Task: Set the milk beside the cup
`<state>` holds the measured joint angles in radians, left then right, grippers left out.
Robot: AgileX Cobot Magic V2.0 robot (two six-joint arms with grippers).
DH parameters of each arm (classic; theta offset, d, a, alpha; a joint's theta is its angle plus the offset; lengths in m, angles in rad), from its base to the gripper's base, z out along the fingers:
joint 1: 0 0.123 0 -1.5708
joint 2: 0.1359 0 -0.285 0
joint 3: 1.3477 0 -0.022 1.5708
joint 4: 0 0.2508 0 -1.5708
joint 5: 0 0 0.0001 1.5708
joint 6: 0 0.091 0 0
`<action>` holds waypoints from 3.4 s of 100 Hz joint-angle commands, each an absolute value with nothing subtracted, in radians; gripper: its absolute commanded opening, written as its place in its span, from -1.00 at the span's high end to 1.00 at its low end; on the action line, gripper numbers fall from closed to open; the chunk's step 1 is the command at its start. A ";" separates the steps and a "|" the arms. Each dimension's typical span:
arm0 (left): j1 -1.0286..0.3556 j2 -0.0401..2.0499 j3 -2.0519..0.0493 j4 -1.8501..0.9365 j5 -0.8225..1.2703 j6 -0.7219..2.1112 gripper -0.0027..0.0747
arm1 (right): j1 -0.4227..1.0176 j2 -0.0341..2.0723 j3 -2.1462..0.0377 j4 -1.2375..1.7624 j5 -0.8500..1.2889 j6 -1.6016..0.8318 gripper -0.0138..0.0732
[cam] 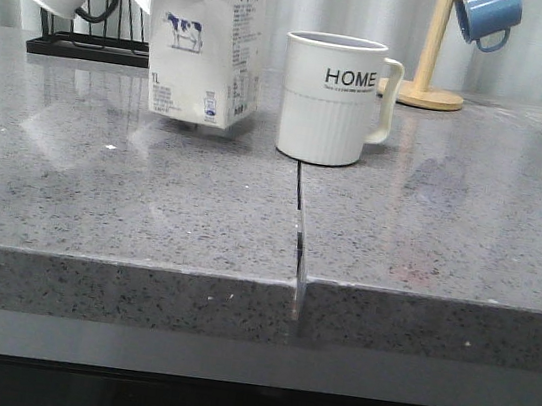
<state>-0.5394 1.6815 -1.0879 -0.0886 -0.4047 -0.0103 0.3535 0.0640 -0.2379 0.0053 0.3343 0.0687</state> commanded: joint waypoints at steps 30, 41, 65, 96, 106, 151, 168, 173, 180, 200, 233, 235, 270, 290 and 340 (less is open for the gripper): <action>-0.566 1.677 -1.124 -0.103 -0.525 -0.008 0.57 | 0.355 0.073 -0.265 0.000 0.258 0.067 0.84; -0.566 1.677 -1.124 -0.103 -0.525 -0.008 0.13 | 0.355 0.073 -0.265 0.000 0.258 0.067 0.84; -0.566 1.676 -1.124 -0.103 -0.507 -0.008 -0.75 | 0.355 0.073 -0.265 0.000 0.258 0.067 0.84; -0.579 1.642 -1.103 -0.099 -0.497 -0.008 -0.75 | 0.355 0.073 -0.265 0.000 0.258 0.067 0.84; -0.579 1.616 -1.074 -0.099 -0.497 -0.008 -0.75 | 0.355 0.073 -0.265 0.000 0.258 0.067 0.84; -0.578 1.309 -0.791 -0.102 -0.434 -0.006 -0.48 | 0.355 0.073 -0.265 0.000 0.258 0.067 0.84; -0.539 1.136 -0.719 -0.077 -0.308 -0.006 0.32 | 0.355 0.073 -0.265 0.000 0.258 0.067 0.84; -0.518 1.084 -0.696 -0.075 -0.285 -0.006 0.65 | 0.355 0.073 -0.265 0.000 0.258 0.067 0.84; -0.482 1.010 -0.659 -0.060 -0.263 -0.006 0.98 | 0.355 0.073 -0.265 0.000 0.258 0.067 0.84; -0.332 0.806 -0.561 -0.051 -0.145 -0.020 0.99 | 0.355 0.073 -0.265 0.000 0.258 0.067 0.84; -0.188 0.508 -0.418 -0.051 0.062 -0.020 0.99 | 0.355 0.073 -0.265 0.000 0.258 0.067 0.84; -0.186 0.496 -0.405 -0.053 0.062 -0.020 0.99 | 0.355 0.073 -0.265 0.000 0.258 0.067 0.84; -0.015 0.211 -0.227 -0.067 0.062 -0.020 0.99 | 0.355 0.073 -0.265 0.000 0.258 0.067 0.84; 0.018 0.090 -0.132 -0.067 0.062 -0.020 0.99 | 0.355 0.073 -0.265 0.000 0.258 0.067 0.84; -0.030 -0.036 0.043 -0.051 0.094 -0.020 0.99 | 0.355 0.075 -0.265 0.000 0.258 0.067 0.84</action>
<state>-0.0131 -0.0055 0.0015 -0.0519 0.1624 -0.0094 0.3535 0.0640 -0.2379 0.0053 0.3361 0.0687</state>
